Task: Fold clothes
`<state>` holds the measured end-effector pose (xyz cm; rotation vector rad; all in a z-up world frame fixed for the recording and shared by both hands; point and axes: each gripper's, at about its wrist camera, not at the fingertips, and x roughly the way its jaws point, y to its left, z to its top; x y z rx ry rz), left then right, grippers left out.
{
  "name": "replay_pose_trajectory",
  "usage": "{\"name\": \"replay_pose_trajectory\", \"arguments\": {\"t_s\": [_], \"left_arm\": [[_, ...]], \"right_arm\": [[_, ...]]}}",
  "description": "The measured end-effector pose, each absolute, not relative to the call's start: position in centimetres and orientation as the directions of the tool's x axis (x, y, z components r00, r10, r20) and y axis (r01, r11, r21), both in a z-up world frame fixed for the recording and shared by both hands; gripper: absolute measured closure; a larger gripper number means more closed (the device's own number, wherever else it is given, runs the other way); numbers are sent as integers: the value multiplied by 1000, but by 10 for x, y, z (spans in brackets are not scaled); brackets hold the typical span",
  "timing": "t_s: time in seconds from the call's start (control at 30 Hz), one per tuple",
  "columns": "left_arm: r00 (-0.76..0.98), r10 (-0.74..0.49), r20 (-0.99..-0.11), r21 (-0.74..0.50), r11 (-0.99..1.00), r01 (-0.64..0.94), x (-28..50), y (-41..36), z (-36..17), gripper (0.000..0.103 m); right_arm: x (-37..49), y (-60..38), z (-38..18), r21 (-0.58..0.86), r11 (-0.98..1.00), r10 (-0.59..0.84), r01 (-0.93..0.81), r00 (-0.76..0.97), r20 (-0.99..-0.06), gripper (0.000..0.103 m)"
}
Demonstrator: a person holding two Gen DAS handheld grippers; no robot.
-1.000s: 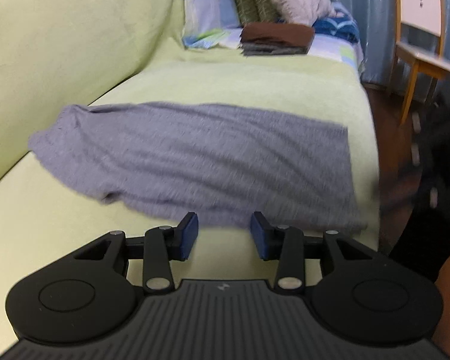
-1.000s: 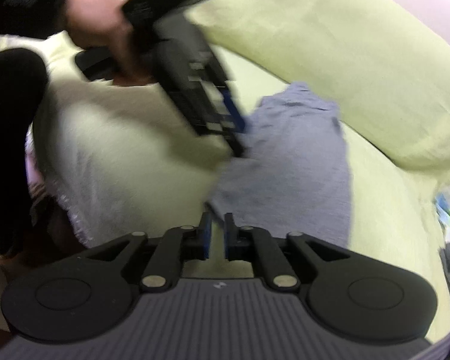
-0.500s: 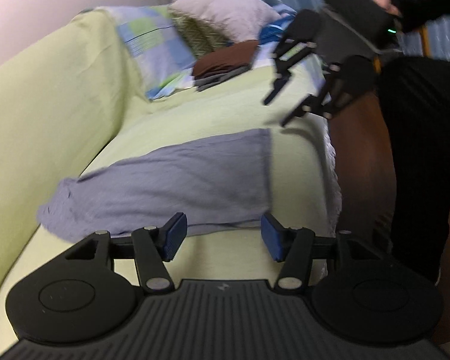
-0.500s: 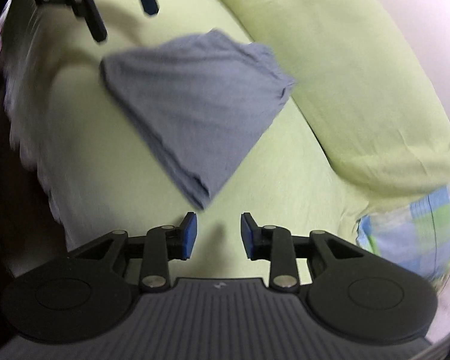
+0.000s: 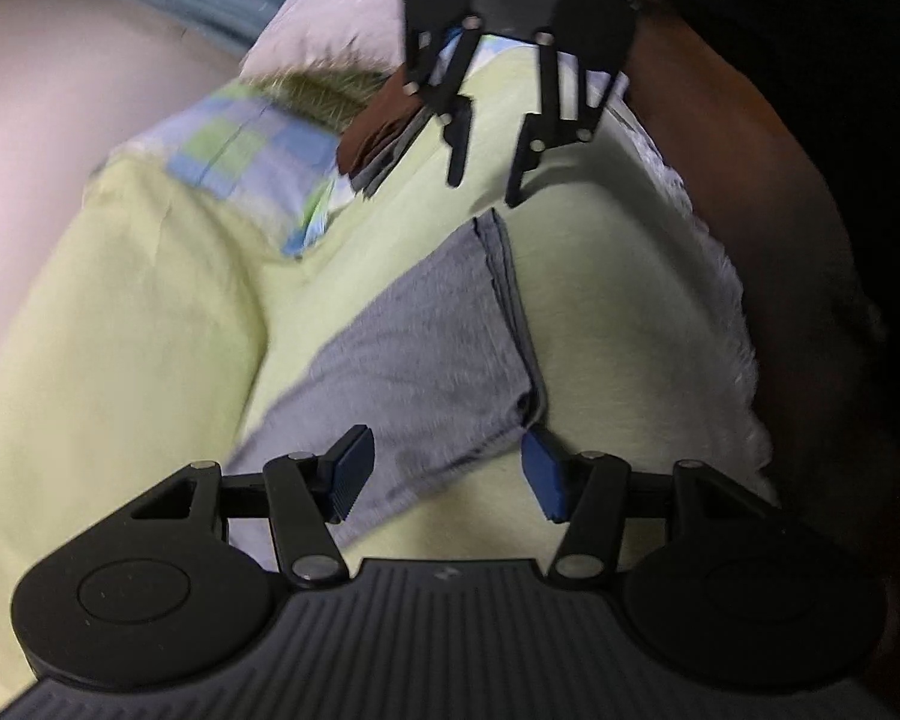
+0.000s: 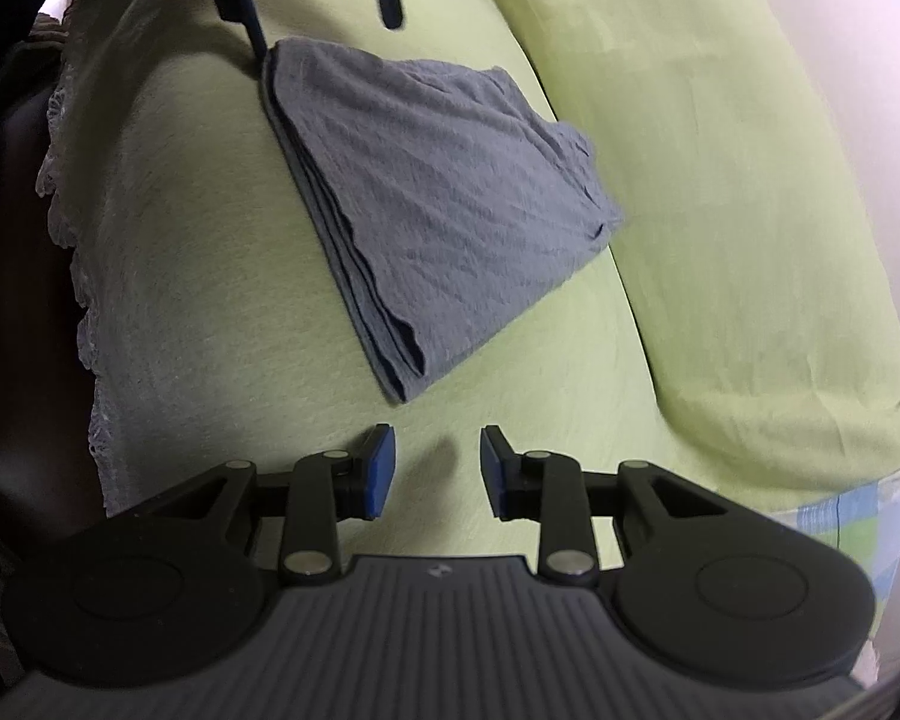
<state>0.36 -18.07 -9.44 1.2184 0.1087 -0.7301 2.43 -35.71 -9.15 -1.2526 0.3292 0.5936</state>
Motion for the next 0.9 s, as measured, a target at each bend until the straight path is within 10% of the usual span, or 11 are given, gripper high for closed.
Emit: {"name": "replay_pose_trajectory", "arguments": {"t_s": [0.9], "left_arm": [[799, -470, -375, 831, 212, 515, 8, -183, -105, 45]], "right_arm": [[9, -347, -106, -859, -20, 315, -512, 812, -491, 72]]}}
